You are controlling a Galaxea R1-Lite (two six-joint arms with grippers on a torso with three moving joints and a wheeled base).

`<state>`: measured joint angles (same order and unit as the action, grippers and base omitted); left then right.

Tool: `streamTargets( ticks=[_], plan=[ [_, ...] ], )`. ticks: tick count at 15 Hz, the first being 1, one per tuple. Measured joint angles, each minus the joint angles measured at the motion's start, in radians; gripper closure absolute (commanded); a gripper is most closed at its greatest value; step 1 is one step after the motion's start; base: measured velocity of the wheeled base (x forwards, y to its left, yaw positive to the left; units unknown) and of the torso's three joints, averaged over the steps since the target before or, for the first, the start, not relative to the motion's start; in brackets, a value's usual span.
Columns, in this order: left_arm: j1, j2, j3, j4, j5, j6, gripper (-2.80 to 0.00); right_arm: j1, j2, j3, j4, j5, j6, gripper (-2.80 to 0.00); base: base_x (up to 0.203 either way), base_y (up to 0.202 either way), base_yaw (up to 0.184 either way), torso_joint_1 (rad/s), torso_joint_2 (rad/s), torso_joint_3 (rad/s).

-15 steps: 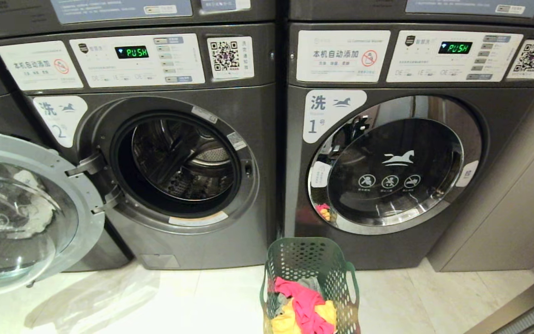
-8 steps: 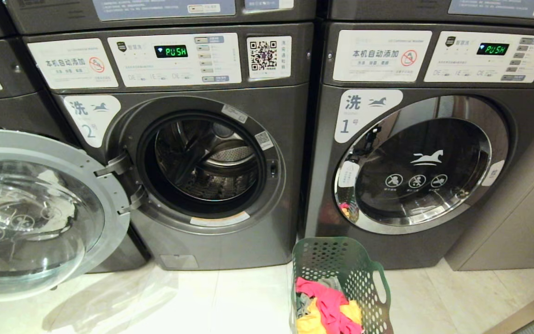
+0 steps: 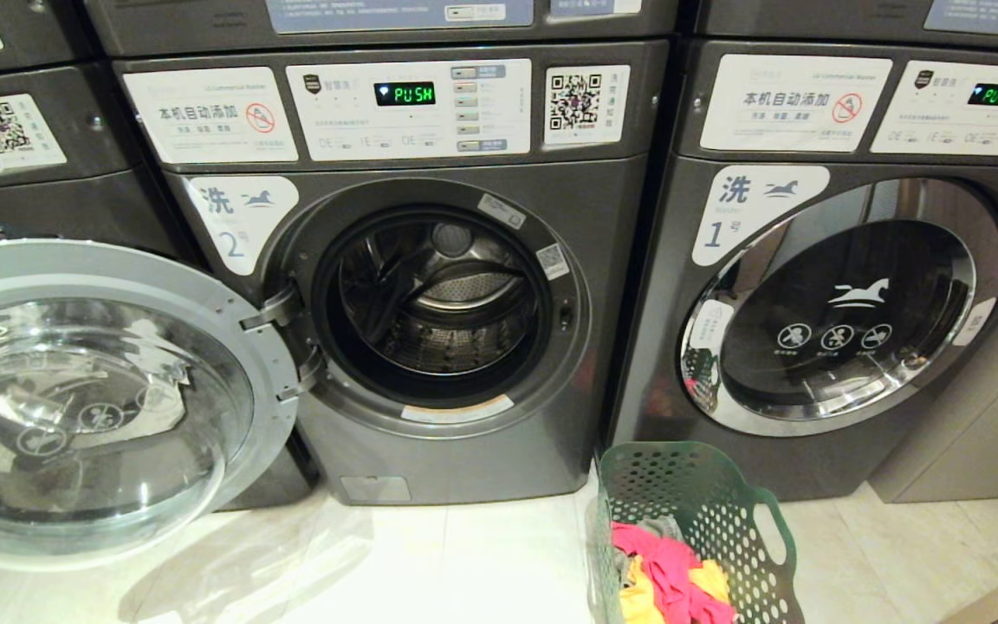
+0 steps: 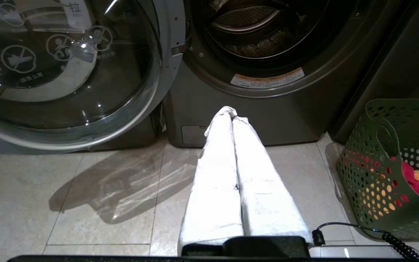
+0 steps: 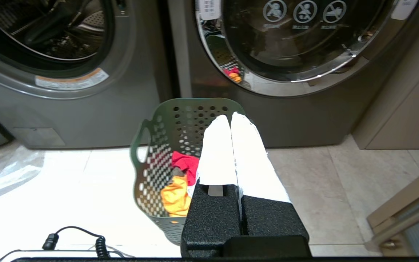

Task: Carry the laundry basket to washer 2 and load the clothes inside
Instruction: Place the clothes into the washing machine

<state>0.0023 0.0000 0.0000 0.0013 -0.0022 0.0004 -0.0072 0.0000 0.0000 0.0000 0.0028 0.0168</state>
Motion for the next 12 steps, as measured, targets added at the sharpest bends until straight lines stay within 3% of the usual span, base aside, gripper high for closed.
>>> streamTargets(
  ticks=[7,12],
  plan=[
    [0.000,0.000,0.000,0.002,0.001,-0.001,0.00,-0.001,0.000,0.000,0.000,0.000,0.000,0.00,0.000,0.180,-0.002,0.002,0.00,0.001],
    [0.001,0.000,0.000,0.002,0.001,-0.002,0.00,0.000,0.000,0.000,0.000,0.000,0.000,0.00,0.000,0.011,0.000,0.000,0.00,0.001]
  ],
)
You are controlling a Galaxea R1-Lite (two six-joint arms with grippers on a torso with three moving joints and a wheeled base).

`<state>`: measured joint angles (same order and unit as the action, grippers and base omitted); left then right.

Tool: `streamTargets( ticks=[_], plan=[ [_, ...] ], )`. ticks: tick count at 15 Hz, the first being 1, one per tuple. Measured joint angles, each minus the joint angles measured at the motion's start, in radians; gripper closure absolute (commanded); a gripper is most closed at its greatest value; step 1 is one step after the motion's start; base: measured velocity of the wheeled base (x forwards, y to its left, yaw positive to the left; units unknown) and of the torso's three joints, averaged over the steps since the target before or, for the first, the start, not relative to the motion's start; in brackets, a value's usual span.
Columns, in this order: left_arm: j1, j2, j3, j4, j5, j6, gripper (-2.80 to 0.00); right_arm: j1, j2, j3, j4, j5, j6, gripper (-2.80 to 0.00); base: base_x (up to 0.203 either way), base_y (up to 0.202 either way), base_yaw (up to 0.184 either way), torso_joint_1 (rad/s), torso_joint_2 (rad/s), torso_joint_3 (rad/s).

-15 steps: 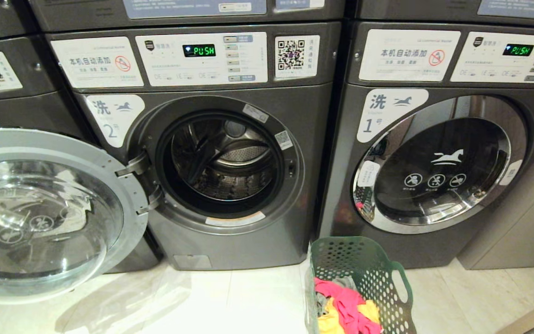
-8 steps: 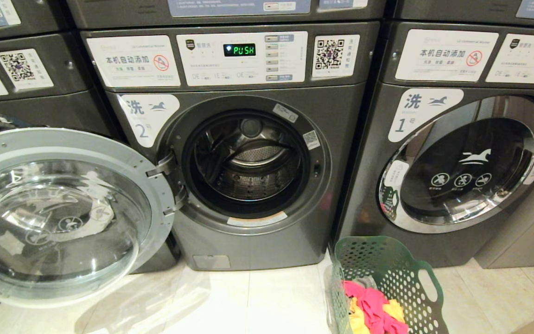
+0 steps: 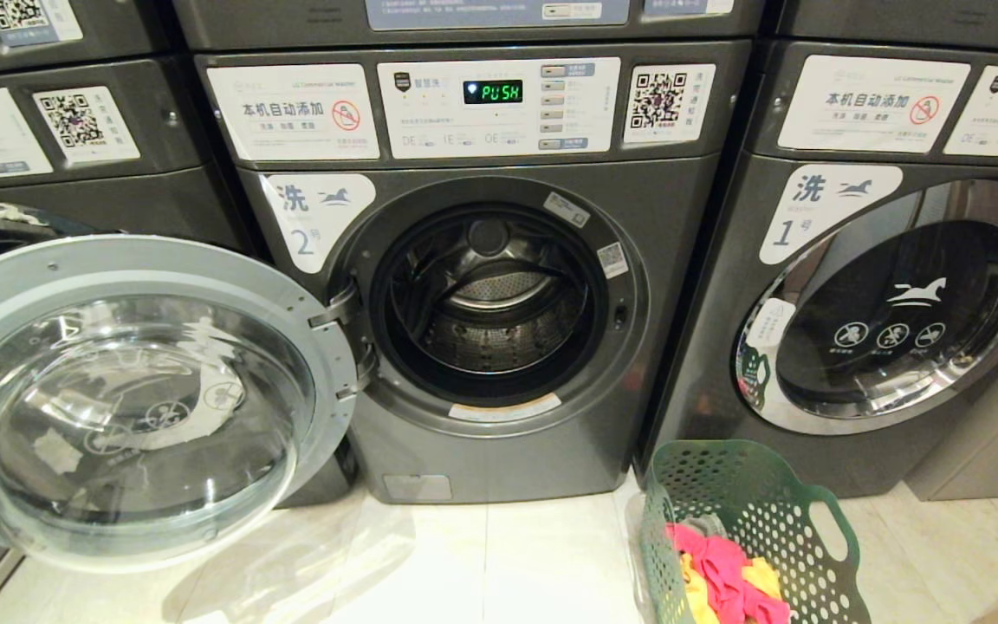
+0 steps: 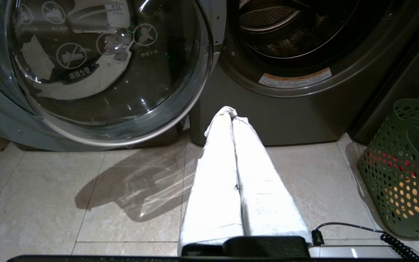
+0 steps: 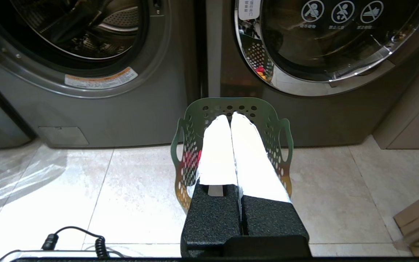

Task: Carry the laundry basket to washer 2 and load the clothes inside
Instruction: Place the clothes into the washing machine

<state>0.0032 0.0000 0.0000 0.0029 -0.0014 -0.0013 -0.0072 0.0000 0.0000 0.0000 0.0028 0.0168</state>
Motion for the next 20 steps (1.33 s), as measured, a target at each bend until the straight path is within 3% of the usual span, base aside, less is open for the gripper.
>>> streamTargets(
  ticks=[5,20],
  plan=[
    [-0.001,0.000,0.000,0.000,0.000,-0.001,0.00,-0.001,0.000,0.000,0.000,0.000,0.001,0.00,0.000,0.000,0.000,0.001,0.00,-0.077],
    [-0.001,0.000,0.000,0.000,0.000,-0.003,0.00,0.000,0.000,0.000,0.000,0.000,0.001,0.00,0.000,0.000,0.000,0.004,0.00,-0.195]
  ],
)
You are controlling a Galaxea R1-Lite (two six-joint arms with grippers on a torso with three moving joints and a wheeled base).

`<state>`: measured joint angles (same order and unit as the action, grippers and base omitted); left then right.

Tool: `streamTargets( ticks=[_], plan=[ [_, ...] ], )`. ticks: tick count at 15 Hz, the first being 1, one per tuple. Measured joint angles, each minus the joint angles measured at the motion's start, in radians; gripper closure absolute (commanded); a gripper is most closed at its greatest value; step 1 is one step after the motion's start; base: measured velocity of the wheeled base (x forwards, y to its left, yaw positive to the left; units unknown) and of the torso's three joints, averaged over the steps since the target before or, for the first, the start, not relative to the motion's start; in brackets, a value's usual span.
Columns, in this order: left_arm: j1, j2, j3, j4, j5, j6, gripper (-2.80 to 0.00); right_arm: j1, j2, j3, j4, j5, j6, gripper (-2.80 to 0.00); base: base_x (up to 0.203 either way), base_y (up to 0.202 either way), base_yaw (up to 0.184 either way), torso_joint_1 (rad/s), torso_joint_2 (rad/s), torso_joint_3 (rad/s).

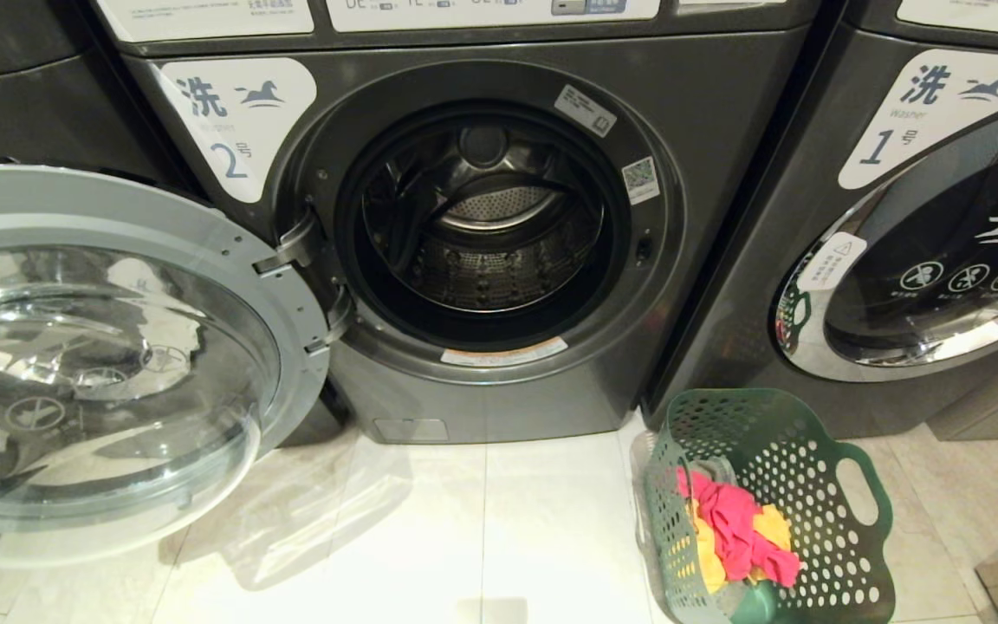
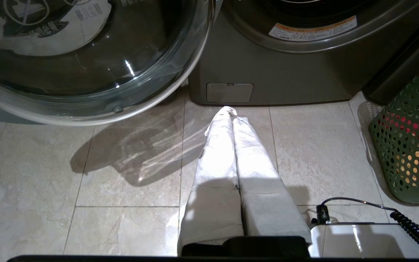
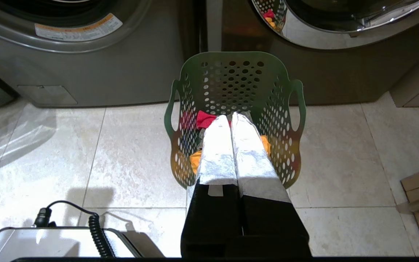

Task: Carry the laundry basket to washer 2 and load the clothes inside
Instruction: Place the clothes into the washing machine

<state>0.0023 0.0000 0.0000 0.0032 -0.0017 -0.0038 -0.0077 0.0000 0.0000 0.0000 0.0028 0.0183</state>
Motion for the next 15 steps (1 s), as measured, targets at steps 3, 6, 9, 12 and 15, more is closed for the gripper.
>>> streamTargets(
  ticks=[3,6,9,12,15],
  plan=[
    [0.000,0.000,0.000,0.000,0.000,0.000,0.00,0.000,0.000,0.000,0.000,0.000,0.000,0.00,0.000,0.000,0.000,0.003,0.00,-0.194],
    [0.000,0.000,0.000,0.000,0.000,0.000,0.00,0.000,0.000,0.000,0.000,0.000,-0.001,0.00,0.000,0.000,0.000,0.003,0.00,-0.201],
    [0.000,0.000,0.000,0.000,0.000,0.001,0.00,0.000,0.000,0.000,0.000,0.000,-0.001,0.00,0.000,0.000,0.000,0.004,0.00,-0.194],
    [0.001,0.000,0.000,0.000,0.000,0.001,0.00,0.000,0.000,0.000,0.000,0.001,-0.004,0.00,0.000,0.000,0.000,0.004,0.00,-0.140],
    [0.000,0.000,0.000,0.000,0.000,0.001,0.00,-0.001,0.000,0.000,0.000,0.001,-0.005,0.00,0.000,0.000,0.000,0.002,0.00,-0.013]
  ],
)
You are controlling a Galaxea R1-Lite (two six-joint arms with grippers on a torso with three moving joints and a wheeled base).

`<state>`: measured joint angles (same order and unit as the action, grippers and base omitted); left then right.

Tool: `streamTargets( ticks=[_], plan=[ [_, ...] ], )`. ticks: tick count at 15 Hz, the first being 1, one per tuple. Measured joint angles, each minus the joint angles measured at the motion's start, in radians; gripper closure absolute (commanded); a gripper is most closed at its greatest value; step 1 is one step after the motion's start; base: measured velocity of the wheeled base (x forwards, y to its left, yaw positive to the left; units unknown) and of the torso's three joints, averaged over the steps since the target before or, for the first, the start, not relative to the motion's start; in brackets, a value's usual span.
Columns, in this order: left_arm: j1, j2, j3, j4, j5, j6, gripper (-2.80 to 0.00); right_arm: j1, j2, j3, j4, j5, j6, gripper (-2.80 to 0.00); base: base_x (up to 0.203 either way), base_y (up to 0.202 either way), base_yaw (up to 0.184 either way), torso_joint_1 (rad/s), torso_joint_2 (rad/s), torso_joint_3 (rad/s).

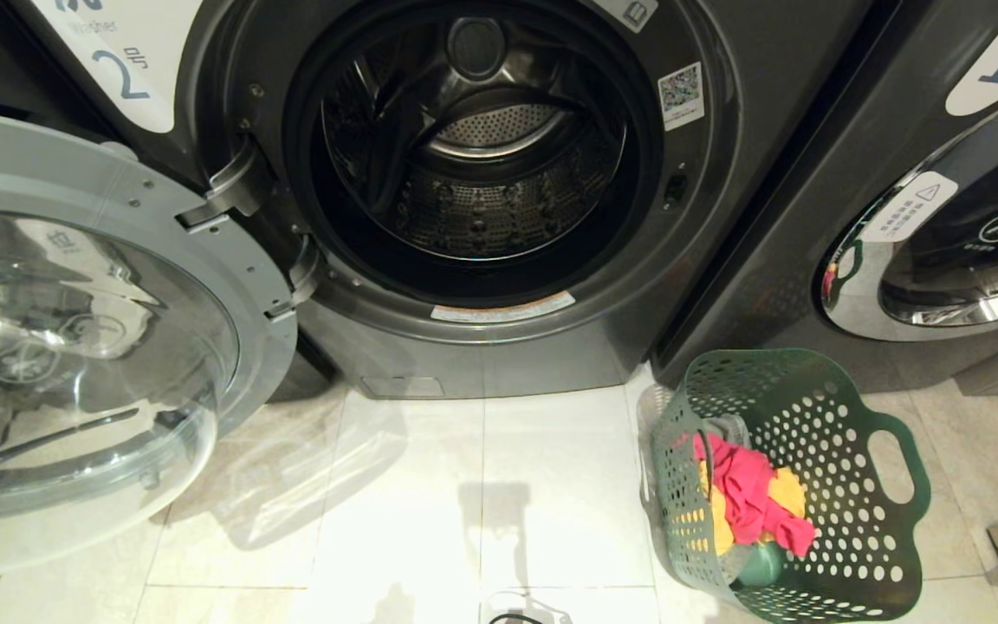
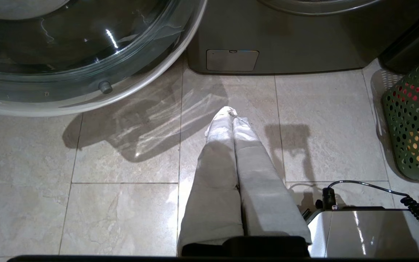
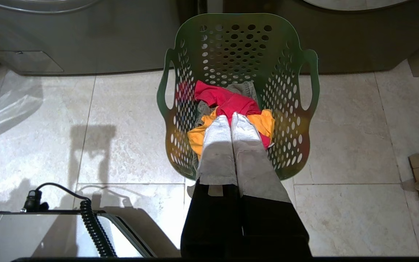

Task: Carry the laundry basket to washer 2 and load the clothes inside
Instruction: Place the clothes into the washing machine

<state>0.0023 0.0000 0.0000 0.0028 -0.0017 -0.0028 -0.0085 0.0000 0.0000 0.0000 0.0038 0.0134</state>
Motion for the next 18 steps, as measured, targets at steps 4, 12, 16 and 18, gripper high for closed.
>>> streamTargets(
  ticks=[4,12,16,18],
  plan=[
    [0.000,0.000,0.000,0.001,0.000,0.003,0.00,0.000,0.000,-0.006,0.014,-0.002,-0.087,0.00,0.000,0.000,0.000,0.000,0.00,0.000],
    [0.000,0.000,0.000,0.002,0.000,0.006,0.00,-0.008,0.326,-0.453,0.337,-0.025,-0.099,-2.80,0.000,0.000,0.000,0.000,0.00,0.000],
    [0.001,0.000,0.000,0.002,0.000,0.005,0.00,-0.011,0.737,-0.493,0.290,-0.024,-0.016,-2.80,0.000,0.000,0.000,0.000,0.00,0.000],
    [0.000,0.000,0.000,0.001,0.000,0.005,0.00,-0.012,0.925,-0.476,0.203,-0.024,0.029,-2.80,0.000,0.000,0.000,0.000,0.00,0.000]
  ],
)
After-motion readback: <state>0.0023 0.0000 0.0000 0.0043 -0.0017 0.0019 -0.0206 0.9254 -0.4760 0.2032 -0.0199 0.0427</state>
